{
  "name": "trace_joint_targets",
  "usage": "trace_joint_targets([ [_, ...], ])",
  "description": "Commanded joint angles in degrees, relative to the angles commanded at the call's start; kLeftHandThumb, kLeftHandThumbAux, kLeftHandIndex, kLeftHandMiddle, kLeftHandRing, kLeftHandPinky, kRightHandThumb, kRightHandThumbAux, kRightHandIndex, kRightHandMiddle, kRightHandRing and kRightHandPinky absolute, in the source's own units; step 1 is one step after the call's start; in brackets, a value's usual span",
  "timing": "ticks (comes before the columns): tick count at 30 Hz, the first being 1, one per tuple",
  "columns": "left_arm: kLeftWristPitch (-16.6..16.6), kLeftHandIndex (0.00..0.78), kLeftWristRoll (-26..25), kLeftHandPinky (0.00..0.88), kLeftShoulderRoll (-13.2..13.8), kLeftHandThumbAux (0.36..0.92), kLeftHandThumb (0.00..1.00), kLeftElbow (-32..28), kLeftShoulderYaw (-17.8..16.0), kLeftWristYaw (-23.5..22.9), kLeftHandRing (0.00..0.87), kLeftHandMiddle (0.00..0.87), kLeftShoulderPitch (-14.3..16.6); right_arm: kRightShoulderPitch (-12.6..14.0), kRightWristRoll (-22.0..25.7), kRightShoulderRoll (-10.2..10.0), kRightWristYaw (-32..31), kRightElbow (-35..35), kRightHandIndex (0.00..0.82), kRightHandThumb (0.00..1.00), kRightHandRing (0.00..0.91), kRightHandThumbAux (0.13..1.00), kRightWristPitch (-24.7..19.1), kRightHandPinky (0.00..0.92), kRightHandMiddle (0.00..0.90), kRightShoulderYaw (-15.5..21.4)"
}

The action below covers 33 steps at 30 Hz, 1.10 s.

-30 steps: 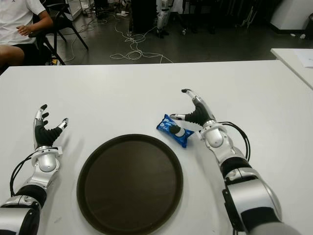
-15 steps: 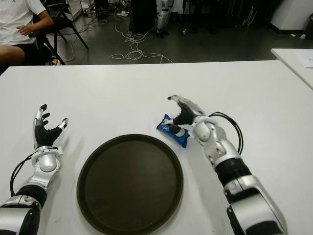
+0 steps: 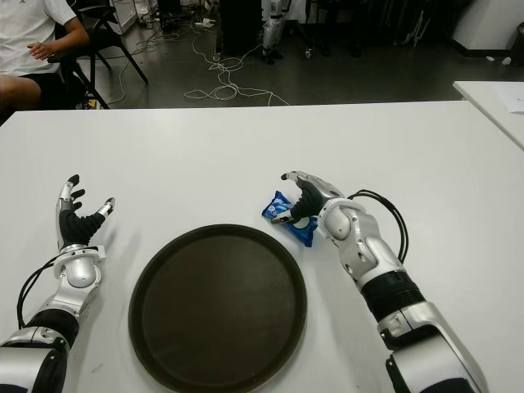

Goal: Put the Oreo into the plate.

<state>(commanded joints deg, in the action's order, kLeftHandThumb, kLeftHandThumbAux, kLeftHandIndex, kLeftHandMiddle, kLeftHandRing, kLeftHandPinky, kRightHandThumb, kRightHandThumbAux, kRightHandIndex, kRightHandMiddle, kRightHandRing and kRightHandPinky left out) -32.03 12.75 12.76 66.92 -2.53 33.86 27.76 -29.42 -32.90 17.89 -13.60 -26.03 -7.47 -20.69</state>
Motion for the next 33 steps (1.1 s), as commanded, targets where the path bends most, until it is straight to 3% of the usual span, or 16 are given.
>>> trace_joint_targets([
  [15, -0.5, 0.112, -0.9, 0.167, -0.4, 0.801, 0.228, -0.1, -0.6, -0.7, 0.136, 0.121, 0.0, -0.6, -2.5, 0.3, -1.7, 1.5, 0.047, 0.000, 0.058, 0.666, -4.6, 0.030, 0.064, -2.3],
  [33, -0.8, 0.109, 0.4, 0.182, -0.1, 0.784, 0.227, -0.1, -0.1, 0.4, 0.143, 0.121, -0.1, -0.6, -6.0, 0.4, -1.6, 2.0, 0.044, 0.000, 0.063, 0.735, -8.3, 0.040, 0.064, -4.2],
])
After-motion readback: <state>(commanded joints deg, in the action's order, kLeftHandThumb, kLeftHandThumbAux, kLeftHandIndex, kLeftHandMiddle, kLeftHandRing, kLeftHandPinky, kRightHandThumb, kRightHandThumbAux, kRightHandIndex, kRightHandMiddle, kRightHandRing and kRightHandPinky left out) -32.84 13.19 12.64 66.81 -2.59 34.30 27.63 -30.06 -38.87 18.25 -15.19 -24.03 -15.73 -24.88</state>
